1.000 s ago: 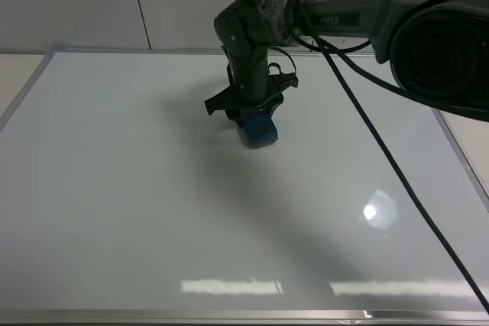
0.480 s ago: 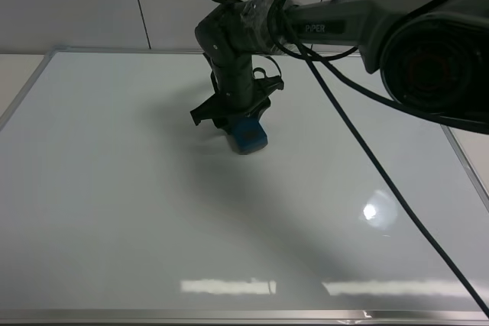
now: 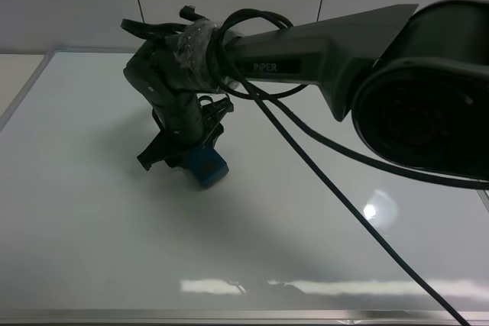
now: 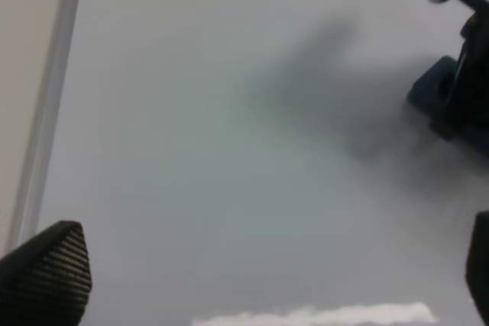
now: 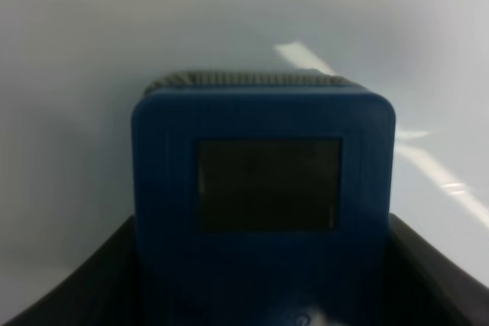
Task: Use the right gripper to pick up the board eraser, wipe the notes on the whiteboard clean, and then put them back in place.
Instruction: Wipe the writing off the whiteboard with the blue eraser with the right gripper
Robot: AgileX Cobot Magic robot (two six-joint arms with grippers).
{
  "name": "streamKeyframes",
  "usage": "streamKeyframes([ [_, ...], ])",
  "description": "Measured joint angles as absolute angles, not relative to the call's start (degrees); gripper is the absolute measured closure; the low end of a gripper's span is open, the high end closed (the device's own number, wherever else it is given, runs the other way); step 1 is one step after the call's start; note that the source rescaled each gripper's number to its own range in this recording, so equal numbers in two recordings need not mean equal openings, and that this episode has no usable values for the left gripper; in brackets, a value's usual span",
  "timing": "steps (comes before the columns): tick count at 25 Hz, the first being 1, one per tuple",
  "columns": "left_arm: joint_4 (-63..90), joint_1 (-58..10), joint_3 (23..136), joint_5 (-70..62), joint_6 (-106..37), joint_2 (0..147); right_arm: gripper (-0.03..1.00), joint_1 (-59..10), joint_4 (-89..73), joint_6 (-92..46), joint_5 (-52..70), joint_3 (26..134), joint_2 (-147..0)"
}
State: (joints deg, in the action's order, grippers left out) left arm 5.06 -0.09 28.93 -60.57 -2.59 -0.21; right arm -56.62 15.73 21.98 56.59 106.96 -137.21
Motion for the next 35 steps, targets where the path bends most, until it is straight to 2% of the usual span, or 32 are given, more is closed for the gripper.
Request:
streamKeyframes([
  [8,5.1,-0.1,28.9,-60.6,-2.6,-0.2,0.95,-57.8,15.1,22.0,56.2,107.0,-137.3],
  [20,5.1,-0.1,28.9,-60.6,-2.6,-0.2,0.95,-52.4,19.5,20.9,61.6,104.4,-136.3],
  [35,5.1,-0.1,28.9,-60.6,-2.6,-0.2,0.95,-46.6,17.6,17.5,61.7,102.6,-135.5],
])
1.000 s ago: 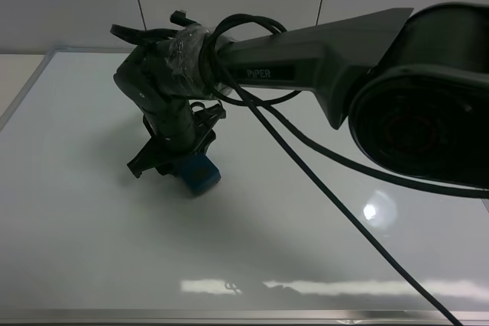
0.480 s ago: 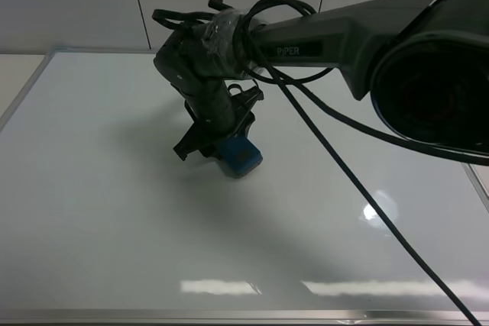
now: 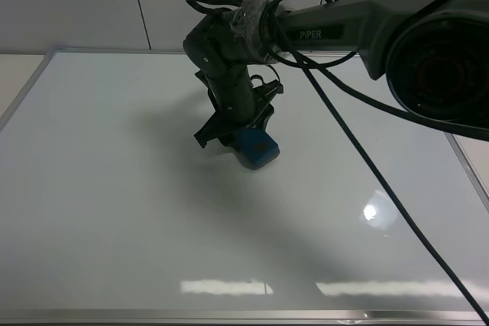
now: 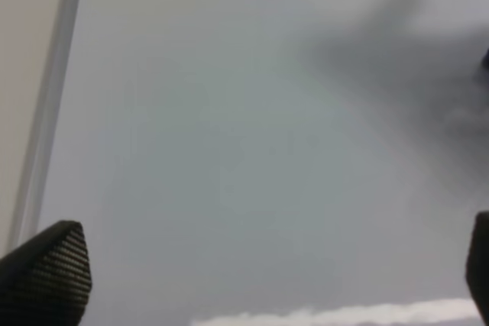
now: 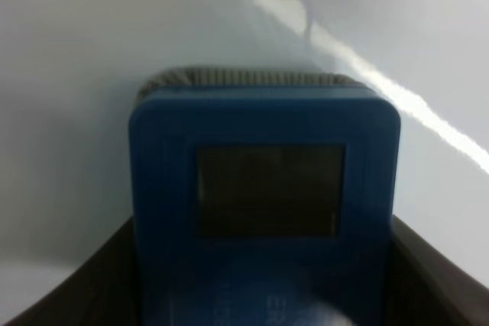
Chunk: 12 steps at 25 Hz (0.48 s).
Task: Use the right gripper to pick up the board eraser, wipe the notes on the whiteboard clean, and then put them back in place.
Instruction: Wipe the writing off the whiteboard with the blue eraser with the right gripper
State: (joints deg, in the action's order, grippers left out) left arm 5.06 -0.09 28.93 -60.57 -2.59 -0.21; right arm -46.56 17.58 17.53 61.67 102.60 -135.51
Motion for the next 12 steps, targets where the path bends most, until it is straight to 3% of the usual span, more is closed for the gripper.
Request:
streamKeyframes([
  [12,5.1,-0.1,28.9,-60.6,-2.6,-0.2,0.95,-51.9,8.2,7.0,56.2,102.6,-135.5],
])
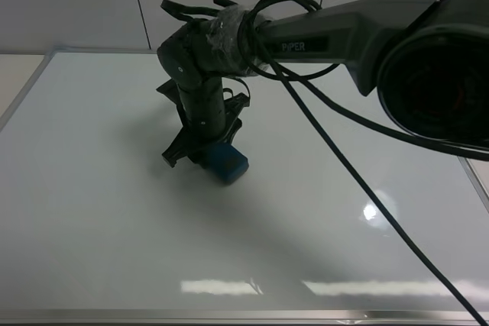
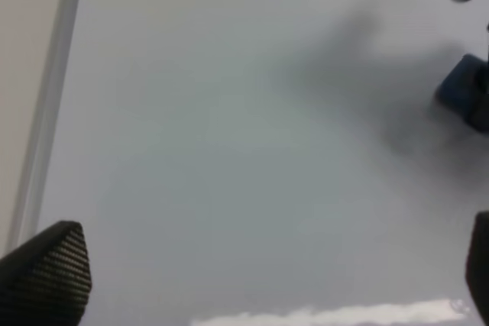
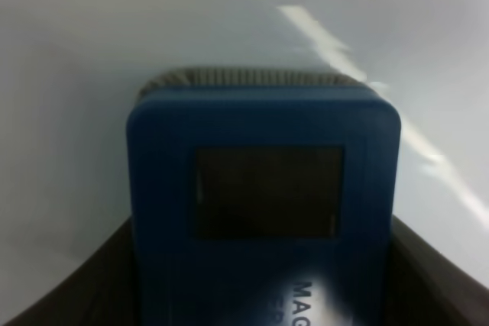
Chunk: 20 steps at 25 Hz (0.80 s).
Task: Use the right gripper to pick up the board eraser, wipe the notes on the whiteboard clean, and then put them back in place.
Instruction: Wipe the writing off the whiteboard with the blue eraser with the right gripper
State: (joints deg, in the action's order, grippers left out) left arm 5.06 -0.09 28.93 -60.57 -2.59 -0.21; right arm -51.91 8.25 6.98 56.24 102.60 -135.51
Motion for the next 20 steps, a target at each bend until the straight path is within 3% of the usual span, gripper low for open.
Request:
streamKeyframes([
  [20,5.1,-0.1,28.9,-60.6,-2.6,-0.2,0.96,-54.5,5.2,5.2,54.1,102.3,-135.0],
])
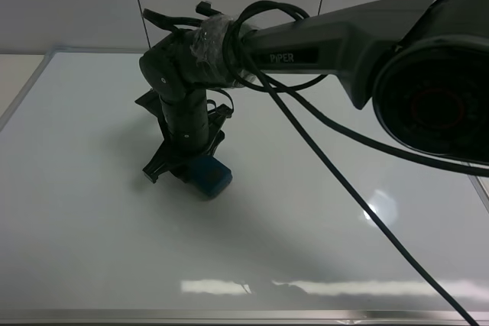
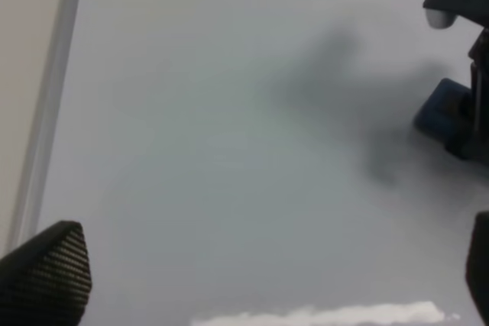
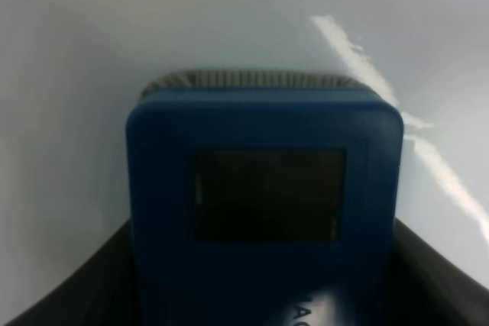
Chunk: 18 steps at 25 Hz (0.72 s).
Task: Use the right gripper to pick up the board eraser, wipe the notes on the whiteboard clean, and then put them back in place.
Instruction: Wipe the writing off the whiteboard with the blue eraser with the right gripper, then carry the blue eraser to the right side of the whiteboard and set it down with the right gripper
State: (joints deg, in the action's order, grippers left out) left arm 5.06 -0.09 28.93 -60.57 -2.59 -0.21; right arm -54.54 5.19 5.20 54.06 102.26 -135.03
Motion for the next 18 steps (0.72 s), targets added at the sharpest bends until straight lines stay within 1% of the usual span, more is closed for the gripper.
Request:
streamKeyframes([
  [7,5.1,-0.1,28.9,-60.6,-2.6,-0.2,0.96,-54.0,0.8,5.6,54.7,101.2,-132.7],
  [18,5.1,-0.1,28.9,-60.6,-2.6,-0.2,0.96,-46.2,0.5,6.7,63.6,101.0,-121.3],
])
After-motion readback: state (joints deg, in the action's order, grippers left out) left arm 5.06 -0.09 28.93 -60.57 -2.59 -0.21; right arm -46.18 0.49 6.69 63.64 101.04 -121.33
